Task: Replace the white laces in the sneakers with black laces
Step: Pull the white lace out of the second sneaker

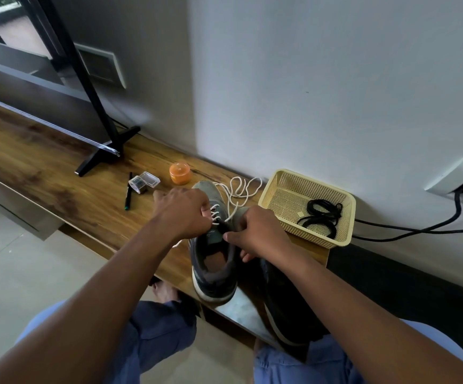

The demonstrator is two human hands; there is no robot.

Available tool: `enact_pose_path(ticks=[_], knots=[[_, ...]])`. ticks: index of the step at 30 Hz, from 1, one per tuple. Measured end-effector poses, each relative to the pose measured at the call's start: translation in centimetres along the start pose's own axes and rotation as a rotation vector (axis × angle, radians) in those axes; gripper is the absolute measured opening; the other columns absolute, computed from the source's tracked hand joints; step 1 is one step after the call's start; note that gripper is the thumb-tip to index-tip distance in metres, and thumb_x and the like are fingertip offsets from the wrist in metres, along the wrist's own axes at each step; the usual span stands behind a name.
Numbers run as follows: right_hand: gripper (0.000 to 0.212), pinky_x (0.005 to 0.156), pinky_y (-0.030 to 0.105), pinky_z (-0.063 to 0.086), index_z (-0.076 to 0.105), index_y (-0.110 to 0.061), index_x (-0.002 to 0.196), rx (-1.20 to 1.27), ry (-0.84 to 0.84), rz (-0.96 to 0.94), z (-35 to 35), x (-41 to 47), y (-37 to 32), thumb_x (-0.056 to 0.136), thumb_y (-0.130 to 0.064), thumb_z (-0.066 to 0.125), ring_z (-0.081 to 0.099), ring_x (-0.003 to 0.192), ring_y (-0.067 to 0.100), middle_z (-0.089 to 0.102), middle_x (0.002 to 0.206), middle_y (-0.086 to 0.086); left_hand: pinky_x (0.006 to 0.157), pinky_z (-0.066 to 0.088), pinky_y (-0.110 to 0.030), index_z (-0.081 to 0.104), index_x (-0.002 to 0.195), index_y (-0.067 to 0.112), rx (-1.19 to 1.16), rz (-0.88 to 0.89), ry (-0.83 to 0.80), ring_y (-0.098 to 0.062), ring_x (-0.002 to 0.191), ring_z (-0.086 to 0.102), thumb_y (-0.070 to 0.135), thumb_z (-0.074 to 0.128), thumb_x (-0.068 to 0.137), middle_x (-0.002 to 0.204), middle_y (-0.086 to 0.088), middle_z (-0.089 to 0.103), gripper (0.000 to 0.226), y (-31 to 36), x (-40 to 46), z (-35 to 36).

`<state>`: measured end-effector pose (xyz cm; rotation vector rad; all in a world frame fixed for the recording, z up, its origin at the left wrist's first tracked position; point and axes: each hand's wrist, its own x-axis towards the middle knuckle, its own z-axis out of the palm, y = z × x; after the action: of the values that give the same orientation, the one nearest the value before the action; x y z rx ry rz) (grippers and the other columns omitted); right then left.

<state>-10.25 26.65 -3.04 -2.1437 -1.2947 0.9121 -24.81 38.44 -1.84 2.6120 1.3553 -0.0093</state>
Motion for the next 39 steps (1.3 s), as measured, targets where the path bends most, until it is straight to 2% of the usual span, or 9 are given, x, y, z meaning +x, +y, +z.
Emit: enact_pose_path(ticks=[6, 13, 18, 22, 25, 29, 31, 33, 39], knots=[[0.042, 0.042, 0.023, 0.05, 0.05, -0.014, 0.056, 0.014, -0.003, -0.006, 0.0, -0.2, 0.0, 0.089, -0.02, 0.076, 0.071, 0.048, 0.024, 0.067, 0.05, 0.01, 0.1, 0.04, -0.045, 0.072, 0.092, 0.038, -0.164, 0.03, -0.039, -0.01, 0.104, 0.062, 0.051, 0.073, 0.086, 0.094, 0.023, 0.068, 0.014, -1.1, -0.1, -0.5], [0.044, 0.042, 0.019, 0.046, 0.051, -0.018, 0.052, -0.01, 0.013, -0.022, 0.1, -0.1, -0.1, 0.09, -0.018, 0.074, 0.071, 0.048, 0.025, 0.067, 0.05, 0.009, 0.093, 0.039, -0.043, 0.072, 0.087, 0.044, 0.0, 0.055, -0.013, -0.014, 0.105, 0.061, 0.045, 0.074, 0.082, 0.096, 0.018, 0.067, 0.006, 0.9, -0.2, 0.3], [0.033, 0.049, 0.024, 0.052, 0.057, -0.011, 0.062, -0.045, 0.003, -0.012, 0.4, 0.3, -0.1, 0.09, -0.02, 0.073, 0.071, 0.048, 0.022, 0.069, 0.053, 0.01, 0.101, 0.038, -0.047, 0.069, 0.08, 0.027, -0.073, -0.279, 0.09, -0.016, 0.078, 0.057, 0.029, 0.067, 0.076, 0.079, 0.008, 0.063, 0.004, -0.5, -0.1, -1.2], [0.028, 0.058, 0.034, 0.062, 0.06, -0.005, 0.07, -0.073, 0.011, -0.042, 0.7, 0.4, -0.3, 0.089, -0.021, 0.073, 0.071, 0.047, 0.022, 0.069, 0.053, 0.012, 0.096, 0.036, -0.047, 0.066, 0.08, 0.022, -0.019, -0.401, 0.046, -0.026, 0.082, 0.058, 0.026, 0.066, 0.069, 0.08, 0.0, 0.06, 0.011, -0.5, -0.4, -1.5], [0.025, 0.061, 0.04, 0.064, 0.062, -0.002, 0.069, -0.1, 0.047, -0.076, 0.8, 0.4, -0.4, 0.086, -0.018, 0.071, 0.069, 0.046, 0.021, 0.067, 0.051, 0.011, 0.091, 0.042, -0.044, 0.065, 0.081, 0.023, -0.042, -0.341, 0.085, -0.027, 0.084, 0.059, 0.024, 0.064, 0.073, 0.079, 0.002, 0.059, 0.008, -0.4, -0.4, -1.0], [0.025, 0.059, 0.042, 0.064, 0.062, 0.0, 0.068, -0.097, 0.076, -0.085, 0.8, 0.4, -0.1, 0.085, -0.017, 0.07, 0.068, 0.044, 0.022, 0.066, 0.049, 0.012, 0.085, 0.056, -0.035, 0.07, 0.087, 0.038, -0.261, -0.048, 0.013, -0.011, 0.091, 0.066, 0.02, 0.07, 0.077, 0.092, 0.02, 0.069, 0.021, -0.8, -0.3, -1.1], [0.026, 0.058, 0.042, 0.063, 0.062, -0.001, 0.066, -0.106, 0.076, -0.088, 0.9, 0.4, -0.1, 0.084, -0.019, 0.069, 0.068, 0.042, 0.021, 0.065, 0.048, 0.01, 0.085, 0.057, -0.035, 0.073, 0.084, 0.04, -0.242, 0.065, -0.033, -0.005, 0.092, 0.066, 0.029, 0.075, 0.08, 0.089, 0.024, 0.067, 0.012, -0.3, -0.6, -1.3], [0.027, 0.057, 0.041, 0.063, 0.062, -0.002, 0.062, -0.109, 0.083, -0.094, 0.9, 0.4, -0.1, 0.083, -0.019, 0.067, 0.067, 0.041, 0.02, 0.065, 0.047, 0.01, 0.087, 0.056, -0.036, 0.075, 0.083, 0.041, -0.147, 0.094, -0.047, -0.005, 0.092, 0.066, 0.041, 0.079, 0.08, 0.09, 0.023, 0.069, 0.005, 0.3, -0.7, -1.2], [0.028, 0.058, 0.042, 0.063, 0.059, -0.004, 0.059, -0.1, 0.09, -0.1, 0.8, 0.3, -0.1, 0.083, -0.018, 0.067, 0.068, 0.042, 0.021, 0.065, 0.047, 0.01, 0.082, 0.052, -0.034, 0.076, 0.085, 0.041, -0.016, 0.034, 0.02, -0.01, 0.091, 0.068, 0.056, 0.083, 0.077, 0.094, 0.017, 0.073, 0.018, 0.4, -0.5, -0.2]])
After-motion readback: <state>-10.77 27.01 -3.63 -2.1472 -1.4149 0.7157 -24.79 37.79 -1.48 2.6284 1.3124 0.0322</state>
